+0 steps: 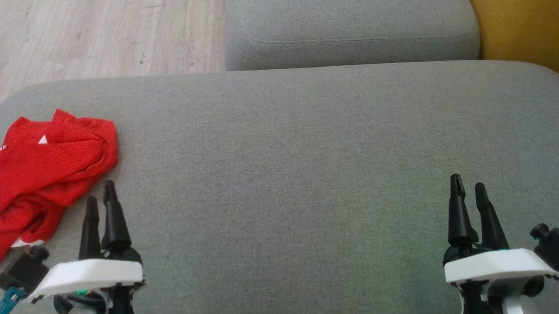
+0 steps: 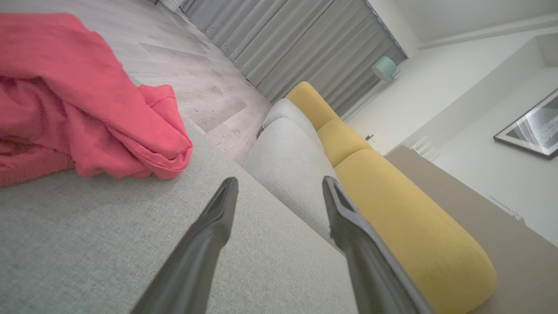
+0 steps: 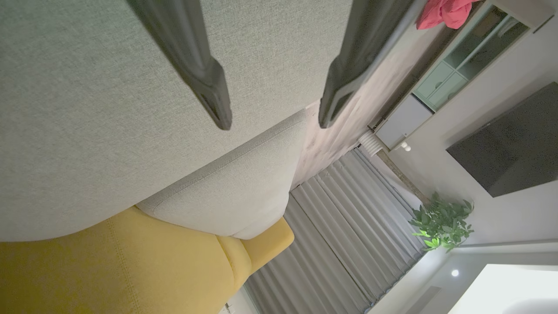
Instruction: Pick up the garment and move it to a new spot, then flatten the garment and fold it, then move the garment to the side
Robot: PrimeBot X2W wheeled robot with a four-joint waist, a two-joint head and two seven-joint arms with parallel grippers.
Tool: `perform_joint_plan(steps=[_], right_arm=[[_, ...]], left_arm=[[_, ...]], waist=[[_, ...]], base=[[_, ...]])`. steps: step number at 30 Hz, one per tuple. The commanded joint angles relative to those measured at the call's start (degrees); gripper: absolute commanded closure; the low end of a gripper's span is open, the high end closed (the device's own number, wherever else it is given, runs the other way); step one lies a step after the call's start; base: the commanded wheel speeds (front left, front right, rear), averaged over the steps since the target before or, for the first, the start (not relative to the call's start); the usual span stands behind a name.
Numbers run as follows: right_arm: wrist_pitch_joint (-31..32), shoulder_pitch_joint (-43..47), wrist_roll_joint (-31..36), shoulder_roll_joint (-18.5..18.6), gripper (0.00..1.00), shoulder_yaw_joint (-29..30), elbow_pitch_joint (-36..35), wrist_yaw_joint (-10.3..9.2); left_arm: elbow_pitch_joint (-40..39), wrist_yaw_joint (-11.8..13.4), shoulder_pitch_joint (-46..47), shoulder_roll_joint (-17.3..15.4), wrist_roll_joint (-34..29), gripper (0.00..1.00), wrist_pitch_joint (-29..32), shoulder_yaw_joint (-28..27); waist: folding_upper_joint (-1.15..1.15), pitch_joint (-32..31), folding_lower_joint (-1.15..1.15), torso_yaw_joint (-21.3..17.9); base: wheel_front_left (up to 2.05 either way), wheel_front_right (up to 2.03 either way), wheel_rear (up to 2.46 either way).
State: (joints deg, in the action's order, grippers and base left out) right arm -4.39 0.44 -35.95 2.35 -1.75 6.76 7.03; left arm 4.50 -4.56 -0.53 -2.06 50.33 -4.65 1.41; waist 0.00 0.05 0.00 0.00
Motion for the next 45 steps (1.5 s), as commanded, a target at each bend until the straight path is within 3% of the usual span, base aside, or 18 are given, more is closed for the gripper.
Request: perform_joint_plan(steps=[1, 7, 12, 22, 33, 45], right_arm=[[-0.62, -2.91, 1.16, 0.35, 0.0, -0.92, -2.65, 0.24], [-1.63, -2.87, 6.3, 0.37, 0.0, -1.9, -3.08, 0.27], [-2.48, -3.1, 10.5, 0.39, 0.0, -2.56, -3.47, 0.28], [-4.33, -2.77, 19.62, 0.42, 0.0, -3.49, -3.95, 0.33], [-6.19, -2.62, 29.06, 0.45, 0.0, -4.5, -3.82, 0.37], [-8.05, -2.33, 38.4, 0.49, 0.0, -4.73, -3.41, 0.41]], left_arm=[[-2.41, -0.03, 1.38, -0.58, -0.79, 0.0, -0.4, -0.78], [-2.31, -1.54, 0.78, -0.61, -3.34, 0.0, -1.41, 1.23], [-1.82, -1.06, 1.15, -0.62, -7.38, 0.0, -2.25, 1.09], [-2.61, 0.87, 1.07, -0.72, -22.21, 0.0, -4.1, 4.14], [-1.97, 5.12, 1.16, -2.81, -33.9, 0.0, -5.95, 8.79], [-1.83, 10.42, 1.75, -6.16, -41.61, 0.0, -7.8, 15.74]], waist=[[0.0, 0.0, 0.0, 0.0], [0.0, -0.02, 0.0, -0.05], [0.0, 0.09, 0.0, -0.1], [0.0, 0.01, 0.0, -0.1], [0.0, -0.04, 0.0, 0.08], [0.0, -0.21, 0.0, 0.03]], base=[[0.0, 0.0, 0.0], [0.0, 0.0, 0.0], [0.0, 0.0, 0.0], [0.0, 0.0, 0.0], [0.0, 0.0, 0.0], [0.0, 0.0, 0.0]])
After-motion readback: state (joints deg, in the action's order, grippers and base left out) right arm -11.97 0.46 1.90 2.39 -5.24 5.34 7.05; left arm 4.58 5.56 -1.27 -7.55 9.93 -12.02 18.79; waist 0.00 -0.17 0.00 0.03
